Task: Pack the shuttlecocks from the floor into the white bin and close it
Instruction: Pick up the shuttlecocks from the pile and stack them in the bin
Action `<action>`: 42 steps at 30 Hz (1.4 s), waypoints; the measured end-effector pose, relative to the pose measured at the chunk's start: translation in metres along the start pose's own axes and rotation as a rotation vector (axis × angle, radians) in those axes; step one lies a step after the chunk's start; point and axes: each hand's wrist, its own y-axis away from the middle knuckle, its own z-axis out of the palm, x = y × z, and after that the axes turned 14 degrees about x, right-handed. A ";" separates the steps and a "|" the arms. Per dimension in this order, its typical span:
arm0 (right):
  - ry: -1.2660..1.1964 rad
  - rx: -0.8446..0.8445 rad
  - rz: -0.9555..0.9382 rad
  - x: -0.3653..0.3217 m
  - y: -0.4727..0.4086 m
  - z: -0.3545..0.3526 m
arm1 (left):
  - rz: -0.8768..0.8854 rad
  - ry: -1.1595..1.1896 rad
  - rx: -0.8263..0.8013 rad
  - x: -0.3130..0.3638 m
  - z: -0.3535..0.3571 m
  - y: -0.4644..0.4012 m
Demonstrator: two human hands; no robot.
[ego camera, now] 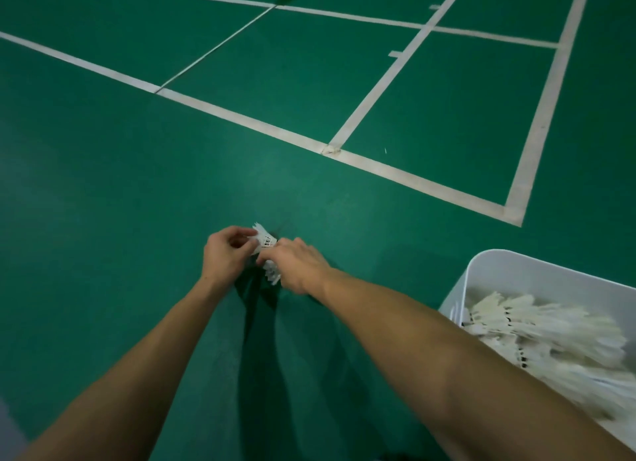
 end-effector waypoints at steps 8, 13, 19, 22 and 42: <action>0.103 0.189 0.024 0.012 0.012 -0.017 | 0.036 0.083 0.077 0.018 -0.012 0.021; -0.114 0.281 0.151 0.023 0.058 -0.072 | 0.156 0.160 0.090 0.062 -0.024 0.051; -0.100 0.390 0.177 0.031 0.170 -0.170 | 0.378 0.239 0.025 0.151 -0.044 0.104; -0.052 0.417 0.214 0.034 0.233 -0.212 | 0.507 0.267 -0.076 0.201 -0.046 0.128; 0.074 0.497 0.807 0.152 0.419 -0.247 | 1.045 -0.216 -0.705 0.370 0.026 0.247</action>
